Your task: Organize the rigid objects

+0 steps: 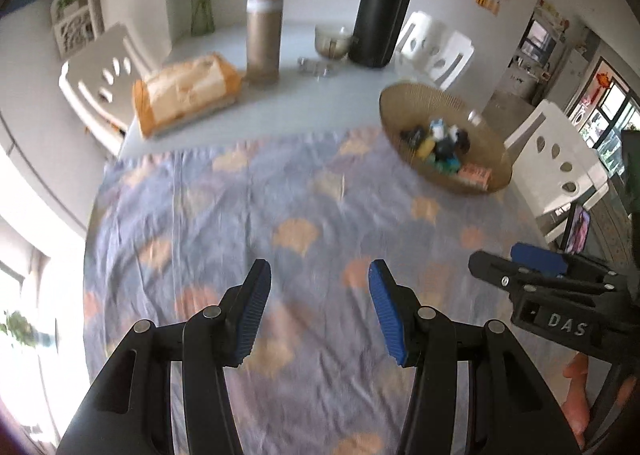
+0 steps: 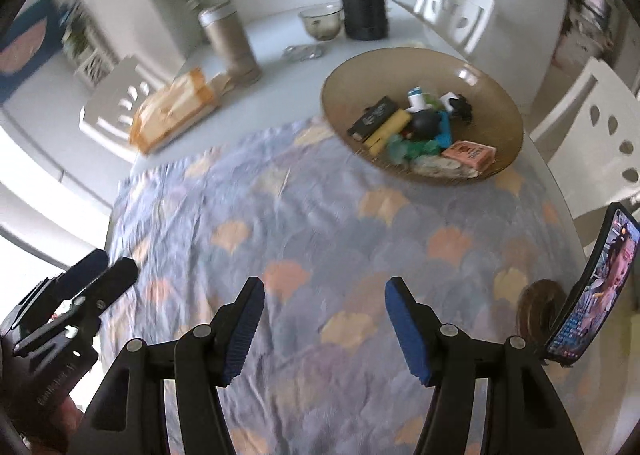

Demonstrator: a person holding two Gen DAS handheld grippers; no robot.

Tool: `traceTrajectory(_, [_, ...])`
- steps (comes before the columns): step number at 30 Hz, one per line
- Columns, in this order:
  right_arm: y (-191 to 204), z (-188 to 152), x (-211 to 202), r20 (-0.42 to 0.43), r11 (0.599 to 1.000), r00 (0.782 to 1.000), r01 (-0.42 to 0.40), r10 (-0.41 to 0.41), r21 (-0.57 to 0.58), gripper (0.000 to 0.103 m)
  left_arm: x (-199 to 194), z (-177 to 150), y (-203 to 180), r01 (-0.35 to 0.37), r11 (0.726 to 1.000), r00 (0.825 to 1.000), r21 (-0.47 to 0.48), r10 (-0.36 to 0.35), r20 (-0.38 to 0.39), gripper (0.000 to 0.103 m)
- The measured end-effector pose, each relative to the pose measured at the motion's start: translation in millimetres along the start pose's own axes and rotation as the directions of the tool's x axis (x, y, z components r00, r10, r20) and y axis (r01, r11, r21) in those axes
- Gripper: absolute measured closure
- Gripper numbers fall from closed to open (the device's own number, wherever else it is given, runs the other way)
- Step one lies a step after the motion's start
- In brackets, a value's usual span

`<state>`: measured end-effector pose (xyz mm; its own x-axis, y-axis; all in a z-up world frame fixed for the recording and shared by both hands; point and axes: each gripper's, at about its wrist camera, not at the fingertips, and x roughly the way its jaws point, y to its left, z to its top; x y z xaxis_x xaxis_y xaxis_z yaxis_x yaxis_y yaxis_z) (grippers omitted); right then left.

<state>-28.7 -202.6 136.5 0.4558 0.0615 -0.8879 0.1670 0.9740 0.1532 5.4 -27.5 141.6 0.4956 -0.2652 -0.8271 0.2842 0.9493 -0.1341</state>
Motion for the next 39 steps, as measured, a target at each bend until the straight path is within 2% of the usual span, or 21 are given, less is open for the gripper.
traceTrajectory(12, [1.7,-20.3,10.0,-0.059,1.0,0.998,0.001,0.0,0.013,0.042,5.3,-25.5,1.1,-0.013,0.999,0.999,-0.032,0.012,-0.047,0.054])
traceTrajectory(34, [-1.7,-28.9,12.9,-0.093,1.0,0.996,0.002,-0.001,0.004,0.042,8.7,-32.2,-4.4,-0.017,0.999,0.997,-0.035,0.014,-0.07,0.054])
traceTrajectory(39, [1.5,-29.6,14.6,-0.094,1.0,0.995,0.022,-0.023,-0.016,0.042,9.2,-31.7,-3.9,-0.017,0.999,0.997,-0.035,0.014,-0.073,0.054])
